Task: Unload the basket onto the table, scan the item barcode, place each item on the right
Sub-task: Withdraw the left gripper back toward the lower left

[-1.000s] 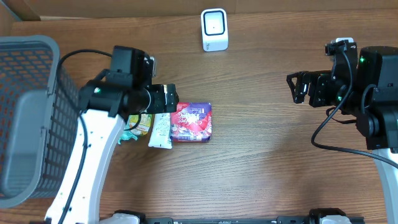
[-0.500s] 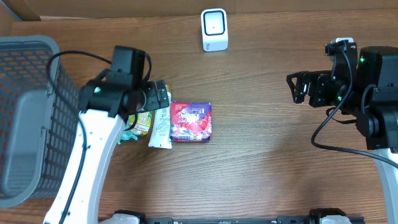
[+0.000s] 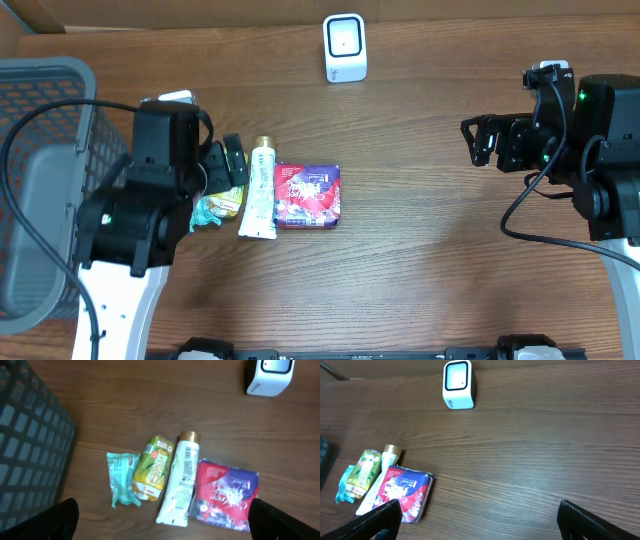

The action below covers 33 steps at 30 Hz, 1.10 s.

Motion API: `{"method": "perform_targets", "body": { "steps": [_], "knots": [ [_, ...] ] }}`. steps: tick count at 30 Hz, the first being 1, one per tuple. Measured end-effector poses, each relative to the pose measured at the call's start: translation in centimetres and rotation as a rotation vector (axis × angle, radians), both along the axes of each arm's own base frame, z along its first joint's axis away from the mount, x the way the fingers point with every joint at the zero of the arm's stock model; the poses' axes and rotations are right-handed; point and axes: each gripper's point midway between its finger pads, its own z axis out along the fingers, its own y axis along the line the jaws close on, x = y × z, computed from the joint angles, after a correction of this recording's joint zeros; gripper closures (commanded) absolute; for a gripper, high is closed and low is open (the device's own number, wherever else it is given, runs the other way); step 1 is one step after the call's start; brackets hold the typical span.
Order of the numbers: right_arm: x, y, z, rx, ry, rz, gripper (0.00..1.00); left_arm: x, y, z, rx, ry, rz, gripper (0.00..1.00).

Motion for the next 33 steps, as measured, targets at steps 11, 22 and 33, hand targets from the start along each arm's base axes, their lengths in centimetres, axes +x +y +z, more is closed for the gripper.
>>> {"method": "perform_targets", "body": {
  "steps": [11, 22, 33],
  "knots": [
    [0.0, 0.0, 0.0, 0.000, 0.000, 0.000, 0.00, -9.2, 1.7, 5.7, -0.014, -0.216, -0.021, 0.00],
    [0.0, 0.0, 0.0, 0.000, 0.000, 0.001, 0.00, -15.9, 3.0, 2.4, 0.032, -0.039, -0.028, 0.00],
    [0.0, 0.0, 0.0, 0.000, 0.000, -0.001, 0.00, -16.0, 3.0, 2.4, 0.033, -0.034, -0.028, 0.00]
  ]
}}
